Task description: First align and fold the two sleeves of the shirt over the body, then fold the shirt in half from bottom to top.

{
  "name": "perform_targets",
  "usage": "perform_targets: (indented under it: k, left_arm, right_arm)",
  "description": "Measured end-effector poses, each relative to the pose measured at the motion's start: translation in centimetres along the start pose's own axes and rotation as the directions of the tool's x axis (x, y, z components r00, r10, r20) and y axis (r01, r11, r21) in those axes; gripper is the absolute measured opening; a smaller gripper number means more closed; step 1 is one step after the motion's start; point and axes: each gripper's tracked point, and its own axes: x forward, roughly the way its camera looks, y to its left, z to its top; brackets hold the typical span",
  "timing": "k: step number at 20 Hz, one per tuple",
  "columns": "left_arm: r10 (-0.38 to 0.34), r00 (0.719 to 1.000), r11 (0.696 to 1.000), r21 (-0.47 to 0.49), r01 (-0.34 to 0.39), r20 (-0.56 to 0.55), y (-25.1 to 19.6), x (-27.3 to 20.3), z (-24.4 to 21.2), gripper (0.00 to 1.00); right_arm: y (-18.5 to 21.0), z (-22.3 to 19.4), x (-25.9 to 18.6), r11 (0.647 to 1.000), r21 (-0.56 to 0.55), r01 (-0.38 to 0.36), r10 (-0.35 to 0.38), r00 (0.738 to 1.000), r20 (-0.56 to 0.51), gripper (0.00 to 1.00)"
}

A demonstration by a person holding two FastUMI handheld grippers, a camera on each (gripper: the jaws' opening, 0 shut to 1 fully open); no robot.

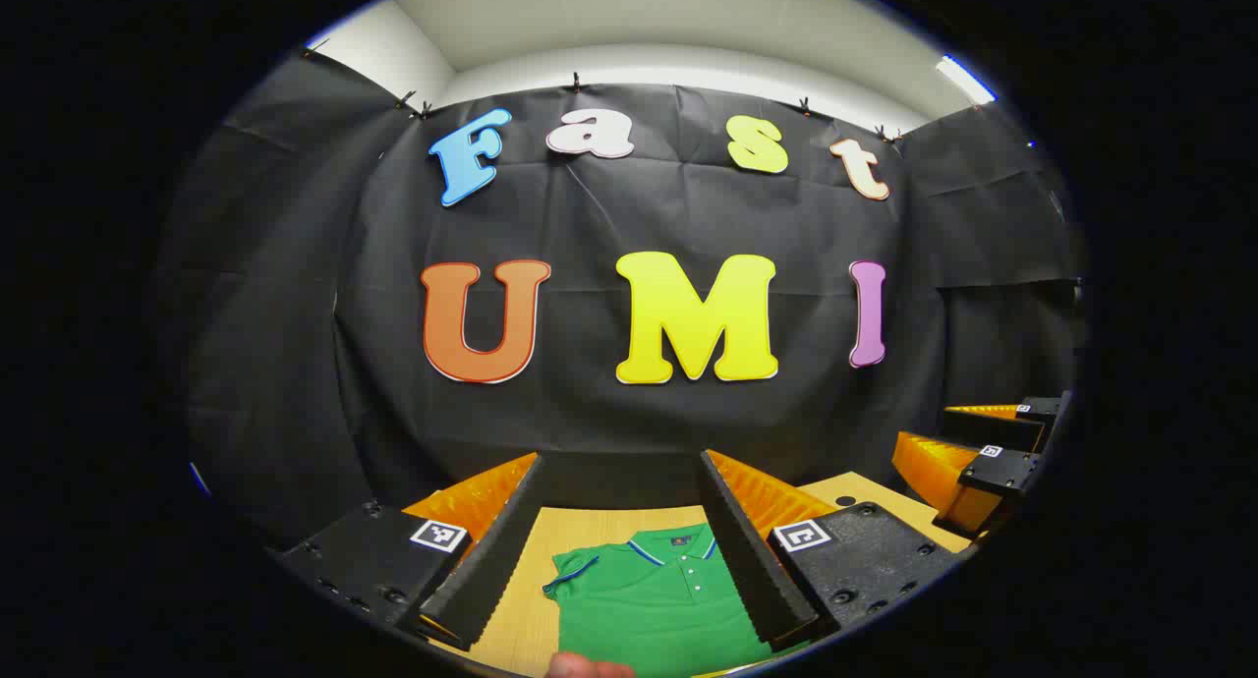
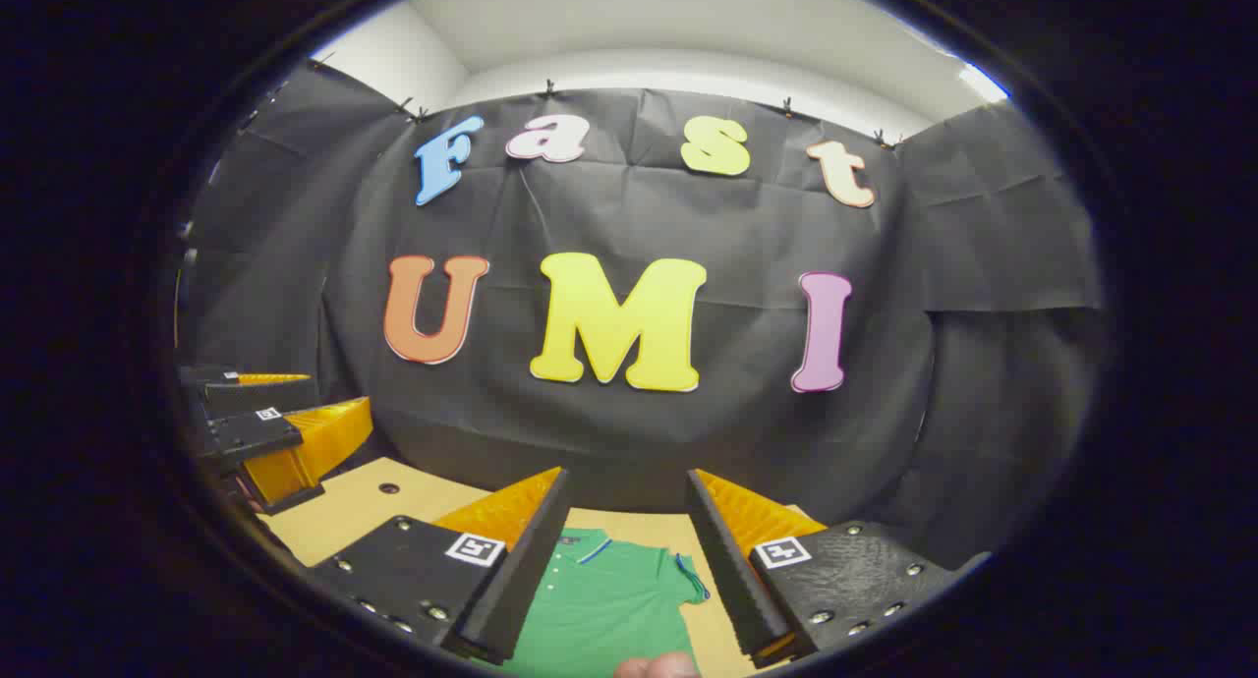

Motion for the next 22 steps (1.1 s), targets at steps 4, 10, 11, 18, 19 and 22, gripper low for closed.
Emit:
perform_targets:
  k: [4, 10, 11, 18, 19, 22]
  left_arm:
    - [-0.01, 1.0, 1.0, 0.0, 0.01, -0.014, -0.7, 0.2, -0.1, 0.97]
    - [-0.009, 0.999, 1.0, 0.001, 0.009, -0.035, -1.1, 0.5, -0.6, 0.97]
    - [-0.008, 0.999, 1.0, 0.001, 0.008, -0.035, -1.0, 0.7, -0.5, 0.97]
    - [0.003, 0.998, 1.0, -0.018, -0.004, -0.066, -0.7, 1.1, -1.5, 0.97]
    - [0.005, 0.998, 1.0, -0.021, -0.006, -0.069, -0.6, 1.3, -1.6, 0.9]
    - [0.015, 0.997, 1.0, -0.024, -0.016, -0.08, -0.1, 1.6, -1.9, 0.97]
  right_arm:
    - [-0.5, -0.4, 0.7, 1.0, 0.007, 0.009, -0.009, 1.0, -0.018, 0.77]
    - [-1.2, -0.7, 1.5, 1.0, 0.003, 0.007, -0.007, 1.0, -0.03, 0.77]
    - [-1.2, -0.8, 1.6, 1.0, 0.003, 0.006, -0.006, 0.999, -0.032, 0.77]
    - [-2.2, -2.5, 2.6, 1.0, 0.002, -0.007, 0.008, 0.996, -0.088, 0.77]
    - [-2.3, -2.7, 2.7, 1.0, 0.007, -0.006, 0.007, 0.995, -0.097, 0.77]
    - [-2.9, -3.6, 3.4, 1.0, 0.019, 0.003, 0.0, 0.993, -0.122, 0.77]
